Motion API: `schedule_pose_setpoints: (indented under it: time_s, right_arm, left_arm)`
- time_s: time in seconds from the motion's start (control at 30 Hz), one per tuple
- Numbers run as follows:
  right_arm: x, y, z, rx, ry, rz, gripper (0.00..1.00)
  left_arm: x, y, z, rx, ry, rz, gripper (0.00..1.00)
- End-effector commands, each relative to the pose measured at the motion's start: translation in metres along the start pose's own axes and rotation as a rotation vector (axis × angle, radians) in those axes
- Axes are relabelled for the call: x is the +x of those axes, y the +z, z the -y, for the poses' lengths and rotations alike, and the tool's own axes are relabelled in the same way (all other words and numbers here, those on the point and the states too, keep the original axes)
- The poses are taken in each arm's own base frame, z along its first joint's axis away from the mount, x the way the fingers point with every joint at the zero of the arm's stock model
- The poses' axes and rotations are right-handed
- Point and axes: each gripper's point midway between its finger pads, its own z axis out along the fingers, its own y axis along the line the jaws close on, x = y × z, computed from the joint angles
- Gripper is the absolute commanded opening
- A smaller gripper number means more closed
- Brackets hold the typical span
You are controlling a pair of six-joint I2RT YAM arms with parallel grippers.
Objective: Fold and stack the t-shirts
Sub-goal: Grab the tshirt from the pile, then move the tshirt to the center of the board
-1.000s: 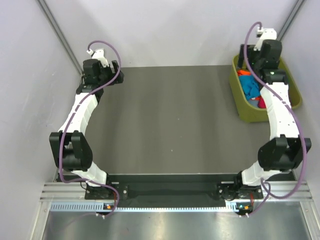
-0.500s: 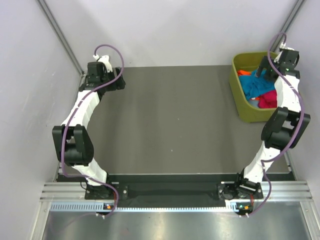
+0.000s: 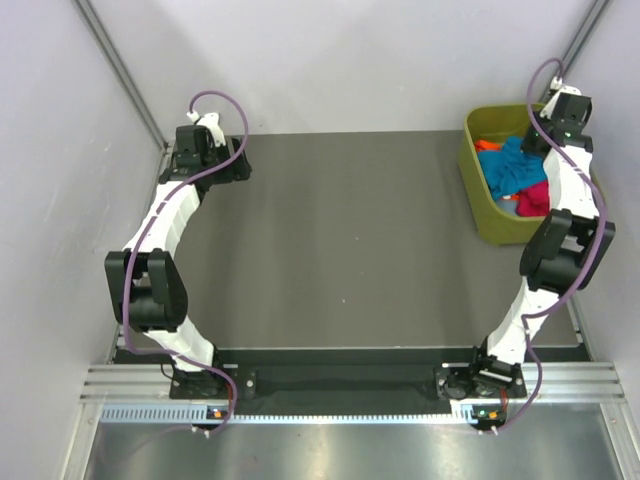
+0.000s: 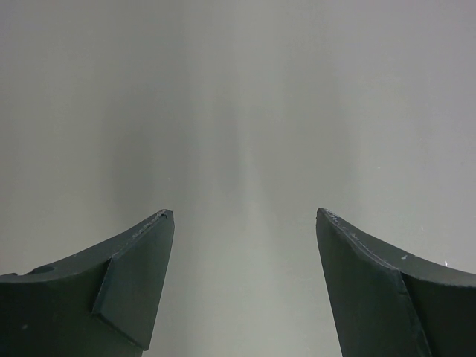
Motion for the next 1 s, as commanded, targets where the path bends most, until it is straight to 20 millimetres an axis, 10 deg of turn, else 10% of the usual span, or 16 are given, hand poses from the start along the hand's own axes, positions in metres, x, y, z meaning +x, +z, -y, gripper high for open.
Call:
schedule_pose_setpoints:
  time_s: [0.0, 0.17, 0.5, 0.7, 0.97]
  right_arm:
    - [-0.056, -0.046, -0.022, -0.050, -0.039, 0.157, 0.00]
    - [-0.102, -0.116, -0.066, -0.167, -0.197, 0.303, 0.00]
    - [-0.199, -0.341, -0.222, -0.468, -0.433, 0.800, 0.00]
    - [-0.210, -0.434, -0.282, -0.662, -0.428, 0.988, 0.00]
    - [-0.199, -0.504, -0.320, -0.968, -0.338, 1.055, 0.00]
  left_arm:
    - [-0.003, -0.001, 0.005, 0.021, -0.002, 0.015, 0.81]
    - [-0.002, 0.002, -0.003, -0.014, 0.028, 0.008, 0.78]
    - [-0.013, -0.012, 0.005, -0.011, -0.080, 0.039, 0.89]
    - [-0.022, -0.030, 0.024, 0.071, -0.114, 0.022, 0.97]
    - [-0.040, -0.055, 0.031, 0.088, -0.063, 0.066, 0.99]
